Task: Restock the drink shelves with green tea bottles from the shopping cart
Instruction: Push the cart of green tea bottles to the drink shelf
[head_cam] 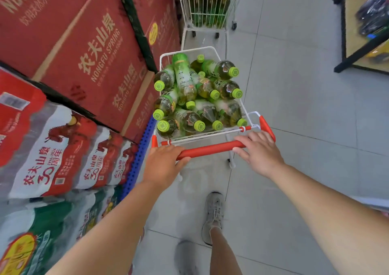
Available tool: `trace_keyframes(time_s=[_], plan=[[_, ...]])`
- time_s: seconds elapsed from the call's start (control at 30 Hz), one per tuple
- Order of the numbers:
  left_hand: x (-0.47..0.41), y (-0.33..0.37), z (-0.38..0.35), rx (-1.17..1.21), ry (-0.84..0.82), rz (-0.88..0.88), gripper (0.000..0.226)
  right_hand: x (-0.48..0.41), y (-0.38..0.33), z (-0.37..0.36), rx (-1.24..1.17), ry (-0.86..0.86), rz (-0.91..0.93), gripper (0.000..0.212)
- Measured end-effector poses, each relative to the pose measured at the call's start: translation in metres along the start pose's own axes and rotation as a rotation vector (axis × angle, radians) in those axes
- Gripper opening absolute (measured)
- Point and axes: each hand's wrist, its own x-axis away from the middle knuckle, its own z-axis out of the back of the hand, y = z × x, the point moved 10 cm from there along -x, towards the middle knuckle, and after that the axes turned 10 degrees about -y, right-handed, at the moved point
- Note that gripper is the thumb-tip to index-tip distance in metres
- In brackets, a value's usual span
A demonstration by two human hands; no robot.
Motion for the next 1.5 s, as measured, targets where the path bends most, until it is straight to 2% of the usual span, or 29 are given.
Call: trace_keyframes(time_s=[0.1,0.23,0.37,0.73,0.97,1.13,1.33,1.5], plan=[[0.038,0.021,-0.018,0.015,0.006,-0.02,0.047,0.042,0.001,-0.021,0.006,0.011,-0.02,0.053],[0.09,0.044,-0.048,-0.016,-0.029,-0.049,0.033,0.106,0.001,-0.055,-0.035,-0.003,-0.055,0.048],[0.145,0.07,-0.08,-0.052,-0.061,-0.061,0.046,0.173,0.003,-0.092,-0.075,0.026,-0.082,0.045],[0.31,0.148,-0.161,-0.078,0.023,-0.134,0.046,0.357,0.015,-0.211,-0.068,0.083,-0.148,0.048],[0.425,0.194,-0.227,-0.06,-0.041,-0.155,0.05,0.489,0.013,-0.287,-0.081,0.099,-0.19,0.043],[0.508,0.225,-0.269,-0.093,-0.051,-0.209,0.049,0.581,0.01,-0.346,-0.115,0.106,-0.241,0.05],[0.61,0.257,-0.316,-0.107,-0.041,-0.266,0.047,0.687,0.0,-0.418,-0.15,0.092,-0.298,0.042],[0.692,0.28,-0.355,-0.11,-0.062,-0.287,0.048,0.774,-0.014,-0.472,-0.168,0.096,-0.333,0.058]])
